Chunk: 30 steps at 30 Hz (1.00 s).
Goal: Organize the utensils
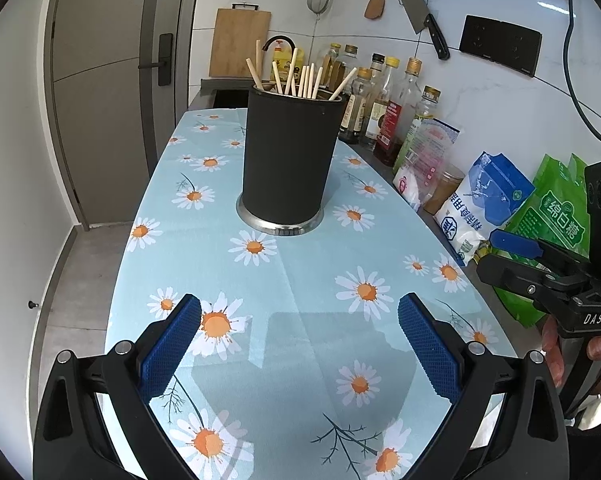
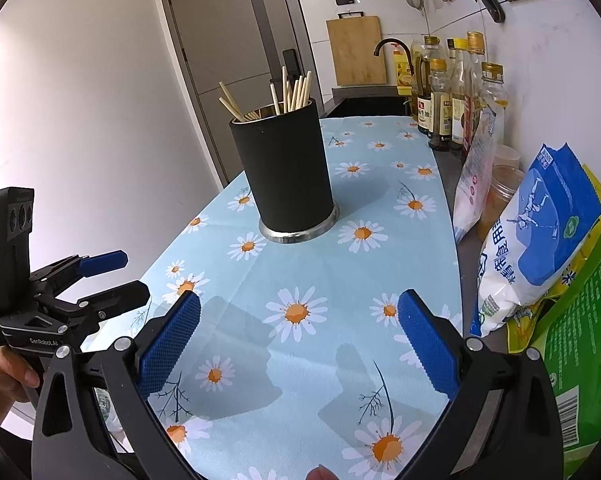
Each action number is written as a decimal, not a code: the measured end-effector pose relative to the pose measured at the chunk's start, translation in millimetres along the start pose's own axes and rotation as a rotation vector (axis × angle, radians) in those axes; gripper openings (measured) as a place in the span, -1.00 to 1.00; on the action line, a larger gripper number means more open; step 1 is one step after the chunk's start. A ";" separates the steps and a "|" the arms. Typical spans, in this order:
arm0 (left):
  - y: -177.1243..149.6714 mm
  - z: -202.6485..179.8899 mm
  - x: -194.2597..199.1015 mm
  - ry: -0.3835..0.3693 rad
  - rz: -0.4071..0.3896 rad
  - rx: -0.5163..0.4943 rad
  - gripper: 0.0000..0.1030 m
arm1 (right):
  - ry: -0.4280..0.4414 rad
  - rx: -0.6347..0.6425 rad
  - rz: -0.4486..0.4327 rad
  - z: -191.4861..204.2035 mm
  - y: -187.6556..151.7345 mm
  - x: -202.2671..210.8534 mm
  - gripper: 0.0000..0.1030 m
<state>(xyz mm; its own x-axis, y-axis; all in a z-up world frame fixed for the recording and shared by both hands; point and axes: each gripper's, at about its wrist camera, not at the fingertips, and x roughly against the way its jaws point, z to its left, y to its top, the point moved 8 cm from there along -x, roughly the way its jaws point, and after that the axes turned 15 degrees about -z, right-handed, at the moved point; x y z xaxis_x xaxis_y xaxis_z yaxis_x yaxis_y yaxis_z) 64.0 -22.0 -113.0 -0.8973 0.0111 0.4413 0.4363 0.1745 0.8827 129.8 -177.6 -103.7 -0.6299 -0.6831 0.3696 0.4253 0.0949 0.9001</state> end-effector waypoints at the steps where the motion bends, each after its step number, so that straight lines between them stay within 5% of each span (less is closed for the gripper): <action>1: -0.2 -0.3 -0.5 -0.001 0.001 0.000 0.87 | -0.002 -0.001 0.003 -0.6 -0.7 -0.2 0.90; 30: -3.1 -0.3 -4.4 0.009 0.019 0.001 0.87 | -0.006 -0.029 0.029 -3.7 -2.1 -7.9 0.90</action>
<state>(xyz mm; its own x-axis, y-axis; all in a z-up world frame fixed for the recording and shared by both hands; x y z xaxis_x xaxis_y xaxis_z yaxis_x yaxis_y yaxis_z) 66.6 -22.9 -117.6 -0.8884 0.0059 0.4590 0.4528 0.1754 0.8742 136.3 -175.1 -109.3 -0.6212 -0.6757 0.3970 0.4621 0.0934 0.8819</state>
